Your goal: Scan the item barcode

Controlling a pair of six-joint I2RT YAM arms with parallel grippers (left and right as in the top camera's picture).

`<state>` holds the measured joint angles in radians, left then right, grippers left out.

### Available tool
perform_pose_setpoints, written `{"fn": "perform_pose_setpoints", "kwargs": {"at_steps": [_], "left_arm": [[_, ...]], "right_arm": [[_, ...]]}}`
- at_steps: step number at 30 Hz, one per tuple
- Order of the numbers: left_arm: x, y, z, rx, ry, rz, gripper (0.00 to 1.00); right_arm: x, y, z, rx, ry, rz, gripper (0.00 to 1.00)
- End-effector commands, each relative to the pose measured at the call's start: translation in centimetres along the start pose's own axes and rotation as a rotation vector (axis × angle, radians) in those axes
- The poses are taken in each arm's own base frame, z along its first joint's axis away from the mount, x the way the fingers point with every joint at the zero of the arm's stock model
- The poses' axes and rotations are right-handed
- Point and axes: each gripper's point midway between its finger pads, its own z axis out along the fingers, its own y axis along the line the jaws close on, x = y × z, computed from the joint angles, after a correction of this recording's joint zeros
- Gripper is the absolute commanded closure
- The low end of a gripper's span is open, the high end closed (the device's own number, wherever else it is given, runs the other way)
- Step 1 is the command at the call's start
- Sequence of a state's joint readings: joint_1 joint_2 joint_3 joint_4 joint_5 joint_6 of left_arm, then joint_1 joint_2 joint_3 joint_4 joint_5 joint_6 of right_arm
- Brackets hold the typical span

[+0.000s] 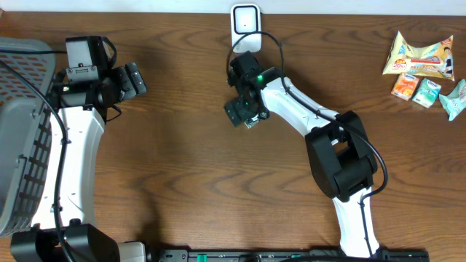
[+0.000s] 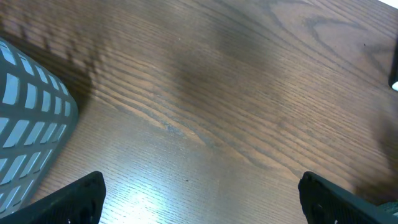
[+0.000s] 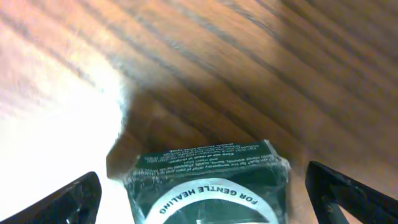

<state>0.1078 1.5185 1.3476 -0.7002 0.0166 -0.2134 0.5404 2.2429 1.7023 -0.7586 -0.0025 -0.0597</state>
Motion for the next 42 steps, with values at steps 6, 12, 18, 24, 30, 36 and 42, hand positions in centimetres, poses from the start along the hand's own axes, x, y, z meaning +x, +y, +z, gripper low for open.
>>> {"fn": "perform_pose_setpoints", "kwargs": {"at_steps": [6,12,18,24,30,36,42], "left_arm": [[0.3,0.3,0.3,-0.012,0.010,-0.011,0.02],[0.3,0.3,0.3,-0.012,0.010,-0.011,0.02],[0.3,0.3,0.3,-0.012,0.010,-0.011,0.02],[0.3,0.3,0.3,-0.012,0.010,-0.011,0.03],[0.3,0.3,0.3,-0.012,0.010,-0.011,0.02],[0.3,0.3,0.3,-0.012,0.010,-0.011,0.02],[0.3,0.3,0.3,-0.012,0.010,-0.011,0.02]], "right_arm": [[1.1,-1.3,-0.2,0.062,0.057,-0.284,0.01],[2.3,-0.1,-0.1,-0.011,0.093,-0.282,0.23],[2.1,2.3,-0.3,-0.152,0.064,-0.260,0.27],[2.1,2.3,-0.3,-0.150,0.069,-0.181,0.33],[2.3,2.2,-0.3,-0.140,0.081,-0.151,0.25],[2.8,2.3,-0.3,-0.144,0.099,-0.174,0.16],[2.8,2.2,-0.3,-0.144,0.100,-0.174,0.25]]}}
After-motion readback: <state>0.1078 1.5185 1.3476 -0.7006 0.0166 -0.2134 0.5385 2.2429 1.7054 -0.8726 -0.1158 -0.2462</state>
